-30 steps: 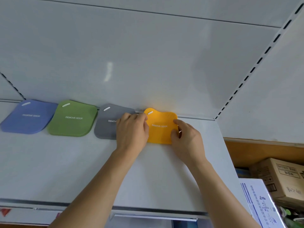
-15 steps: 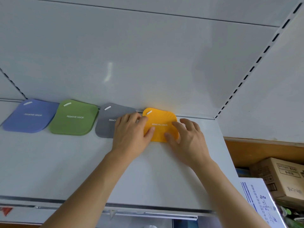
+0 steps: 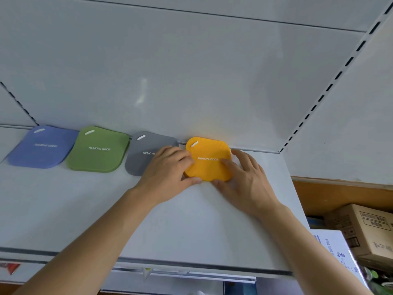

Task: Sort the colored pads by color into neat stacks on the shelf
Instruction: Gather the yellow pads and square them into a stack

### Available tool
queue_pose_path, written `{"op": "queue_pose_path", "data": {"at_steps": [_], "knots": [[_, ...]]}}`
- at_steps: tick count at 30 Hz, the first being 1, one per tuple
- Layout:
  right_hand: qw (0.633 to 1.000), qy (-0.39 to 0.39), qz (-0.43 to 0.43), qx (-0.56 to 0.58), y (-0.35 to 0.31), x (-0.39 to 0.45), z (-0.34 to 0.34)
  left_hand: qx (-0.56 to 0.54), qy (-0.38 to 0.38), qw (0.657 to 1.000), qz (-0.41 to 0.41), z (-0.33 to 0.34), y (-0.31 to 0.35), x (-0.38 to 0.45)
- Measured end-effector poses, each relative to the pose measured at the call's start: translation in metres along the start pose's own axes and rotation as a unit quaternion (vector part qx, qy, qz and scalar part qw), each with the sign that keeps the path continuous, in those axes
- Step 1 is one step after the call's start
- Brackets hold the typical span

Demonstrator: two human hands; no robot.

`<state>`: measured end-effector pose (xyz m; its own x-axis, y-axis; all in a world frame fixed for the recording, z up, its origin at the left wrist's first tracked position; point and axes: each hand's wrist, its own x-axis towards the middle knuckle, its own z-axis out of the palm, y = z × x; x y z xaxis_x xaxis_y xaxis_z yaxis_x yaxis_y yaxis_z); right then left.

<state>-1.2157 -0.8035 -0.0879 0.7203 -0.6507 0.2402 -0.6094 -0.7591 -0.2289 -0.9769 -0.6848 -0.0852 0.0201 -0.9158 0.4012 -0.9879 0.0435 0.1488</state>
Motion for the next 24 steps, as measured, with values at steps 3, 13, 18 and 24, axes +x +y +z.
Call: {"op": "queue_pose_path", "data": {"at_steps": [3, 13, 18, 24], "knots": [[1.000, 0.006, -0.022, 0.007, 0.002, -0.001, 0.001, -0.015, 0.002, 1.000, -0.007, 0.000, 0.005, -0.002], [0.999, 0.017, -0.042, 0.018, 0.007, -0.001, 0.008, -0.067, 0.012, 0.998, 0.015, 0.011, 0.006, -0.007], [0.998, 0.016, -0.052, 0.021, 0.009, 0.001, 0.007, -0.067, 0.011, 0.997, 0.024, 0.009, 0.003, -0.007], [0.998, 0.013, -0.053, 0.022, 0.010, 0.001, 0.005, -0.071, 0.004, 0.997, 0.019, 0.009, 0.004, -0.005]]}}
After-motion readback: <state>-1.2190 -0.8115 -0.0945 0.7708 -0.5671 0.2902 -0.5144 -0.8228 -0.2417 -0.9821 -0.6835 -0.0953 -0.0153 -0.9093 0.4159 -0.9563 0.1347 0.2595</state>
